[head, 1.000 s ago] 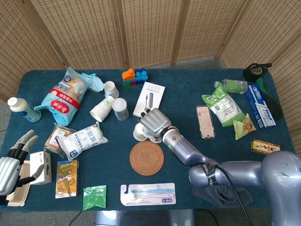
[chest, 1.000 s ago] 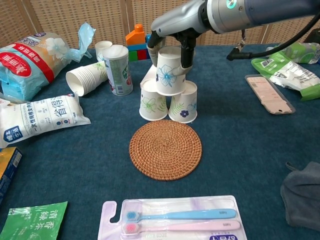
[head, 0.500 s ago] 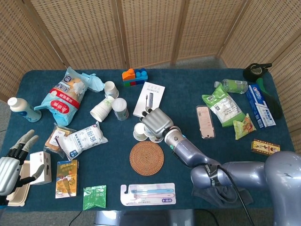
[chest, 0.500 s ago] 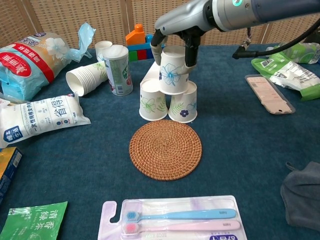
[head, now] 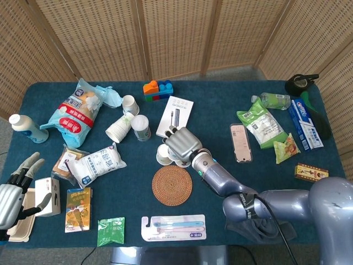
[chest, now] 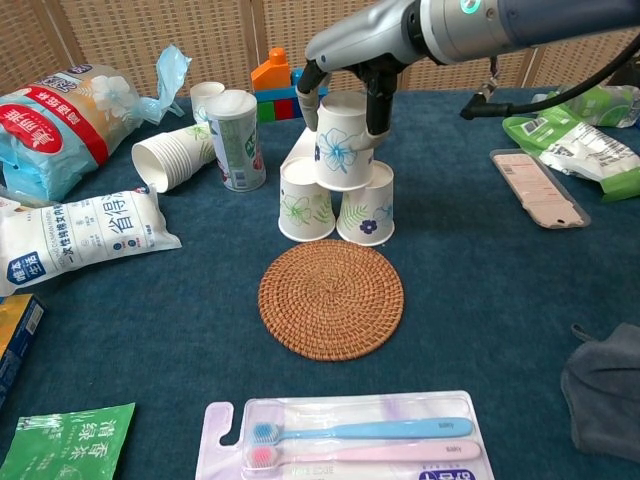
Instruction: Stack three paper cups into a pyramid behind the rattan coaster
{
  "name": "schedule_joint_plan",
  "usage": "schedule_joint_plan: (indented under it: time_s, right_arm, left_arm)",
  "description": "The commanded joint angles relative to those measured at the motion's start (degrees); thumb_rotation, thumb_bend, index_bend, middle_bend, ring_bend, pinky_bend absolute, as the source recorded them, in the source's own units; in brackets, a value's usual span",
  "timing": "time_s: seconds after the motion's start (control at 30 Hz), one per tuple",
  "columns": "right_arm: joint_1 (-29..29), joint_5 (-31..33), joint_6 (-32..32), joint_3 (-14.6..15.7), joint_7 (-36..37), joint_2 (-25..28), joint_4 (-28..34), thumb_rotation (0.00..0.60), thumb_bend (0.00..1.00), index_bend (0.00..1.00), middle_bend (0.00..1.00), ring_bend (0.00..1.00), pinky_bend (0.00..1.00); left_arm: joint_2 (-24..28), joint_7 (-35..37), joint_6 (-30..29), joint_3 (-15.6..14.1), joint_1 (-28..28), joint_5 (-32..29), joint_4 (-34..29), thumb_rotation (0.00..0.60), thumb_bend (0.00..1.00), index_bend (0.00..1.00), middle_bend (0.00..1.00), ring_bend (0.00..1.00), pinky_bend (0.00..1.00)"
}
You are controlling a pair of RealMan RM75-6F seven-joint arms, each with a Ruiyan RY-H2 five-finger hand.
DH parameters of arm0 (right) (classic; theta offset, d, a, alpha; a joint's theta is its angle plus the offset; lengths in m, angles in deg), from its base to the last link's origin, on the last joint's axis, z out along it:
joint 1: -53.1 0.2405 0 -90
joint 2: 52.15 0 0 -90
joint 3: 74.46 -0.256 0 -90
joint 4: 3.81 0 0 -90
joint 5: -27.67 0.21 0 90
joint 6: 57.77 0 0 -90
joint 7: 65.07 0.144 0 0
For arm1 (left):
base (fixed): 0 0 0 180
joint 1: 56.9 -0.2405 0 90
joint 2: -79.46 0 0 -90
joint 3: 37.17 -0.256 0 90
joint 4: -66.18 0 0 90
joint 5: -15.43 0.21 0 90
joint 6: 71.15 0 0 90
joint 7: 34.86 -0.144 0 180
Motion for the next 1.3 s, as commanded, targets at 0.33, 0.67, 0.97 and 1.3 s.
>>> schedule_joint_plan:
  time_s: [0.33, 0.67, 0.97, 1.3]
  right_arm:
    - [0.5, 1.0, 0.2, 0.5, -0.8, 0.3, 0.3, 0.6, 0.38, 0.21, 0.13, 0.08, 0.37]
    - [1.0, 2.2, 1.0, 1.0, -1.1, 1.2, 0.9, 0.6, 0.38, 0.13, 0.12, 0.03, 0.26]
    - [0.8, 2.2, 1.8, 0.7, 0.7, 3.0, 1.8, 0.6, 0.38, 0.15, 0.11, 0.01, 0.23]
    - [0.2, 2.2, 2.1, 1.0, 2.1, 4.9, 1.6, 0.6, 0.38, 0.16, 0.11, 0.01, 0.23]
  left_arm:
    - [0.0, 0.3, -0.2, 0.0, 0.0, 0.1, 0.3, 0.6, 0.4, 0.05, 0.0, 0.0, 0.19]
    - [-0.1, 0.2, -0.5, 0.1, 0.0, 0.2, 0.2, 0.6, 0.4, 0.05, 0.0, 0.0, 0.19]
    - [0.0, 0.0, -0.6, 0.1, 0.0, 0.5, -0.1, 0.6, 0.4, 0.05, 0.0, 0.0, 0.19]
    - [0.1, -0.7, -0.9, 0.0, -0.2, 0.7, -0.6, 0.6, 0.4, 0.05, 0.0, 0.0, 0.19]
